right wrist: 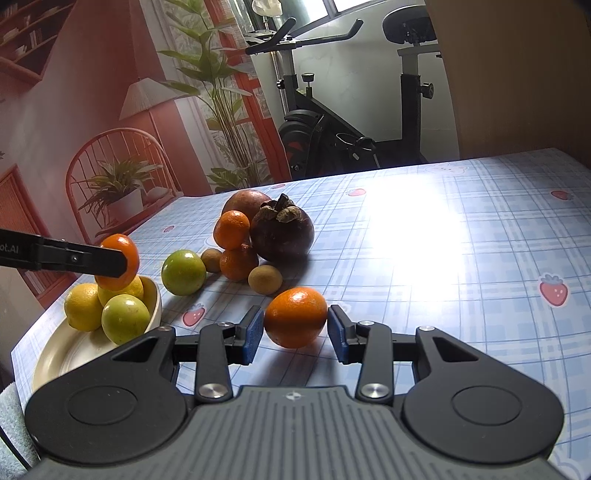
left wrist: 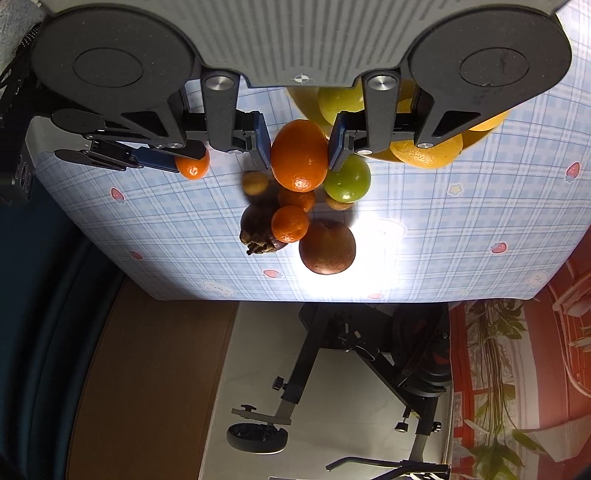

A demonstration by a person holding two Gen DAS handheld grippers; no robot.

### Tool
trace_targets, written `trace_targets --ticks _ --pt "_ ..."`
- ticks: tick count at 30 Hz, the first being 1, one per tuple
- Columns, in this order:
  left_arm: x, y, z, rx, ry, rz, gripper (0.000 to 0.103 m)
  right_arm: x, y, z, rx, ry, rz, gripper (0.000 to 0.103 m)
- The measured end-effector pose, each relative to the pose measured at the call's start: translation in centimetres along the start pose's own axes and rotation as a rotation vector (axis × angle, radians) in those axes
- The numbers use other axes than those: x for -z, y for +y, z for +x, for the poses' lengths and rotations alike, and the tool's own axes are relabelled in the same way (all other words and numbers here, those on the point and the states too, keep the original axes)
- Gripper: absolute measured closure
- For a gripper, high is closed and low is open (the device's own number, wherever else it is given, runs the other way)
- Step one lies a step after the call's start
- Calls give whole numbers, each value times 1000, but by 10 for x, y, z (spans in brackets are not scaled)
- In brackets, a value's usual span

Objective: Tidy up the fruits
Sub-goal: 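Carry the small orange with the left tool while the right tool carries the mandarin over the plate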

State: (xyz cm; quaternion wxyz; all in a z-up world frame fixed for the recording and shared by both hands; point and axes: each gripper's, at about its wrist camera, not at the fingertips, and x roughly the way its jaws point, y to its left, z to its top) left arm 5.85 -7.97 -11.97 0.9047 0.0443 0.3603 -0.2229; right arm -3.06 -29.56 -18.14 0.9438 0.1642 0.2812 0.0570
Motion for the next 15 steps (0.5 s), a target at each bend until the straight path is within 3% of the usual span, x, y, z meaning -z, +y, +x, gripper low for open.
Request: trace_targets --ticks 15 --pt "35 73 -48 -81 17 -161 67 4 26 3 30 34 -53 62"
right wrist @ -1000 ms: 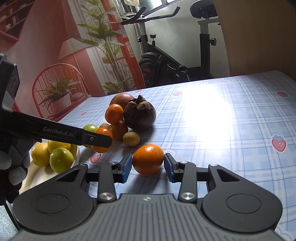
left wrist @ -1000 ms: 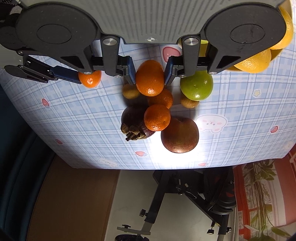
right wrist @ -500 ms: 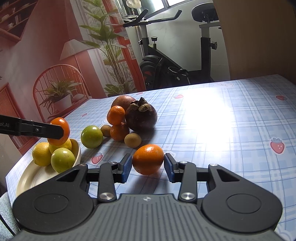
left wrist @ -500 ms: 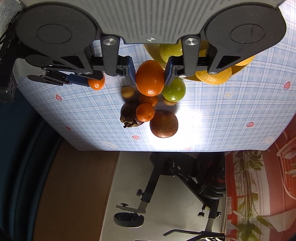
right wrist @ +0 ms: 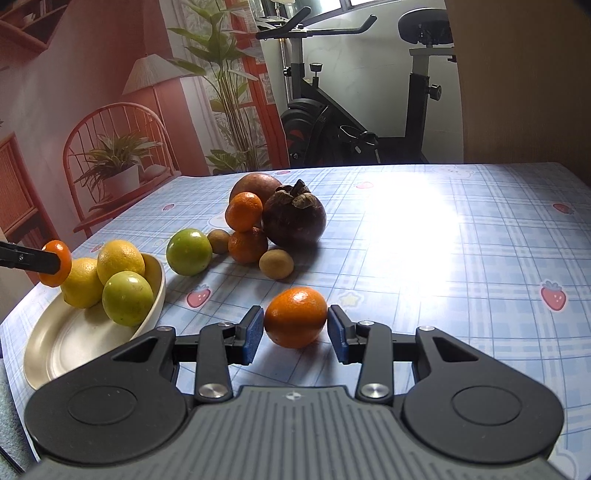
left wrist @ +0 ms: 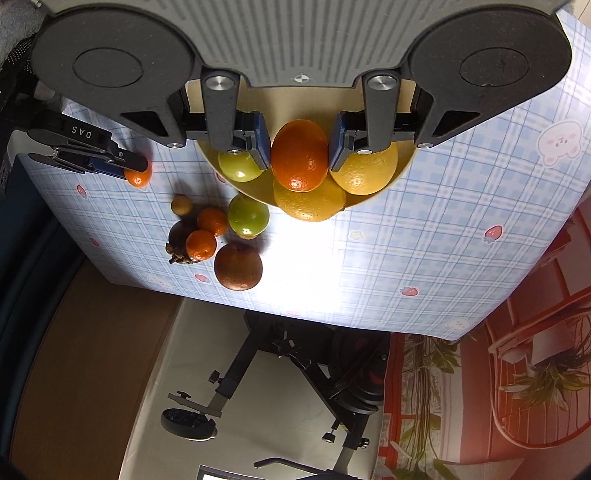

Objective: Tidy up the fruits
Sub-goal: 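Carry the small orange with the left tool while the right tool carries the mandarin over the plate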

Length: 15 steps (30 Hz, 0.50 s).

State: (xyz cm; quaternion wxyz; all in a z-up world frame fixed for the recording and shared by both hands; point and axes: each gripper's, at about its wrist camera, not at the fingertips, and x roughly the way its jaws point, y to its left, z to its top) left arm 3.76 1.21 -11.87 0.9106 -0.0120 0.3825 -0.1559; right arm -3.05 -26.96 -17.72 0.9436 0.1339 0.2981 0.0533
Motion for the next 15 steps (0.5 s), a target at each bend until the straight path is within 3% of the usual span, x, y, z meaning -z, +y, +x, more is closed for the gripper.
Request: trace_targets --ticks 9,15 --pt "18 29 -1 -32 49 -42 67 -12 55 -3 -108 -10 -83 62" --pt "25 36 7 -57 81 -35 67 -9 97 3 -175 43 -191 62"
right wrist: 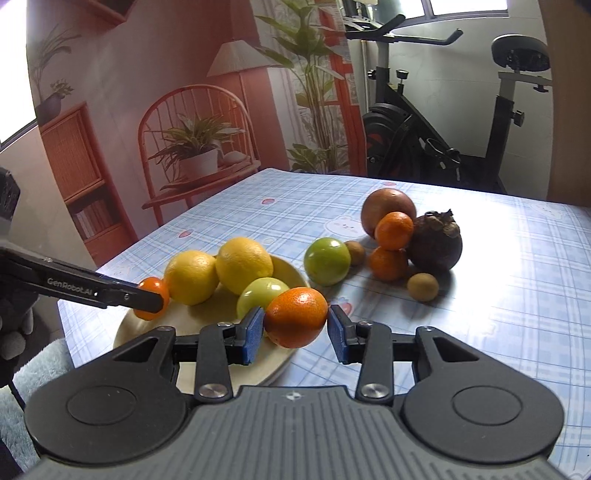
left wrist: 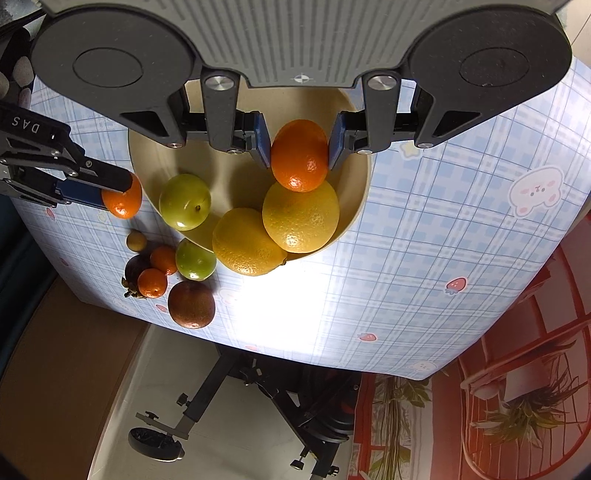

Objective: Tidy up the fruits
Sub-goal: 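Carry the small orange with the left tool while the right tool carries the mandarin over the plate, then lower both oranges onto the plate and open both tools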

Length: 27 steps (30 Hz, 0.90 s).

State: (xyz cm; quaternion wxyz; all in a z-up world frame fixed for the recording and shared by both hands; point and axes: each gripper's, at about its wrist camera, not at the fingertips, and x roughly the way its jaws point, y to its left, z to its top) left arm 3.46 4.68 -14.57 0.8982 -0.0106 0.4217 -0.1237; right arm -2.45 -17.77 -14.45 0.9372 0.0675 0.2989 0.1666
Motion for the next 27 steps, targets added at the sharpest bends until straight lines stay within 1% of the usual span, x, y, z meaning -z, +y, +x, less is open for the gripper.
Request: trace_targets --ticks 4,7,10,15,20,27 --pt "2 3 2 -9 3 9 67 4 19 13 -9 54 -70 62" --pt "3 6 5 -8 6 10 67 7 22 21 -10 82 -80 62" --pt "3 7 9 -25 6 8 67 5 24 29 -3 103 -89 62" --pt "1 11 12 -23 -5 -8 67 3 25 41 15 122 -96 62" --pt "0 13 14 -18 -15 -10 67 0 24 45 36 121 -111 62" --pt "0 11 17 -27 -24 4 66 0 29 49 65 132 -180 63"
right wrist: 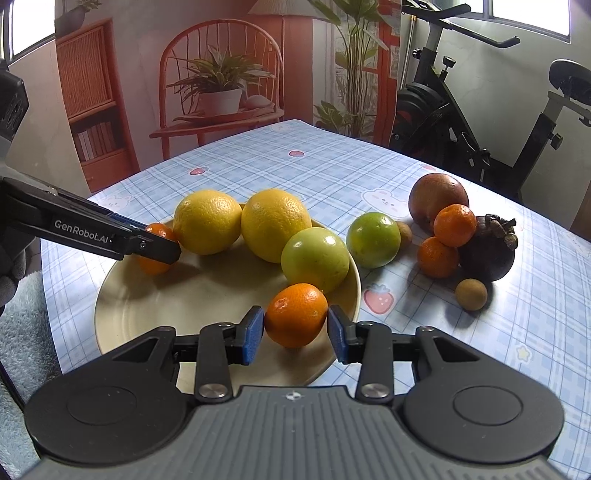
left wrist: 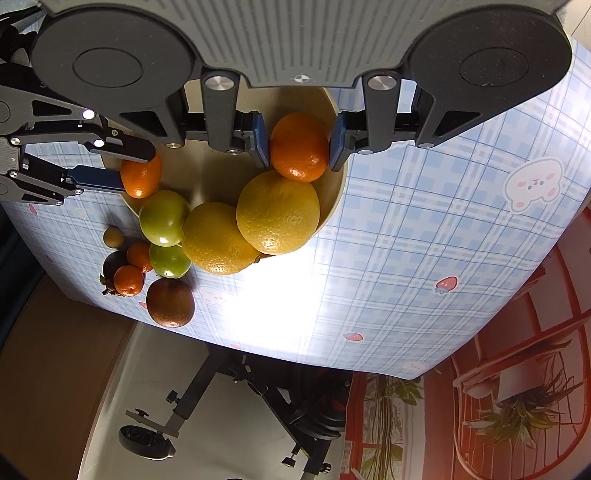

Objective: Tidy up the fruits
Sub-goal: 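Lower both oranges onto the plate and open both tools, then move the left tool and the right tool to small brown kiwis in the pile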

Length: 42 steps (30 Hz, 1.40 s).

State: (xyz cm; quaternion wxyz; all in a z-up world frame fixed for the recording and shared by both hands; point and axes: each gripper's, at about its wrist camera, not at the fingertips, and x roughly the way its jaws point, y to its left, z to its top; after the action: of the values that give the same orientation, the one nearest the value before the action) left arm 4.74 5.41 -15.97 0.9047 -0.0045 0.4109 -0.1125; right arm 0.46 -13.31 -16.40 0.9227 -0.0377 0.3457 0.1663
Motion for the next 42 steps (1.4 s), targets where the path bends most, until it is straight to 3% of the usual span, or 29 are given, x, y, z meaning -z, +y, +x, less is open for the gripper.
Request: trace_targets --ticks 11,21,31,36,42 --pt "0 4 -4 8 -4 -20 66 -1 3 -8 41 -22 -38 61" --pt "1 -1 -8 -14 -26 -6 65 1 -4 -13 86 -39 -17 48" --pt "1 -5 -4 -25 -21 9 64 1 -9 -12 79 -40 21 45" --pt "-1 -4 -10 -2 -43 -14 51 0 -12 -14 69 -35 49 45" --pt "-3 -13 -14 4 -67 6 50 0 -15 -20 58 -58 81 45"
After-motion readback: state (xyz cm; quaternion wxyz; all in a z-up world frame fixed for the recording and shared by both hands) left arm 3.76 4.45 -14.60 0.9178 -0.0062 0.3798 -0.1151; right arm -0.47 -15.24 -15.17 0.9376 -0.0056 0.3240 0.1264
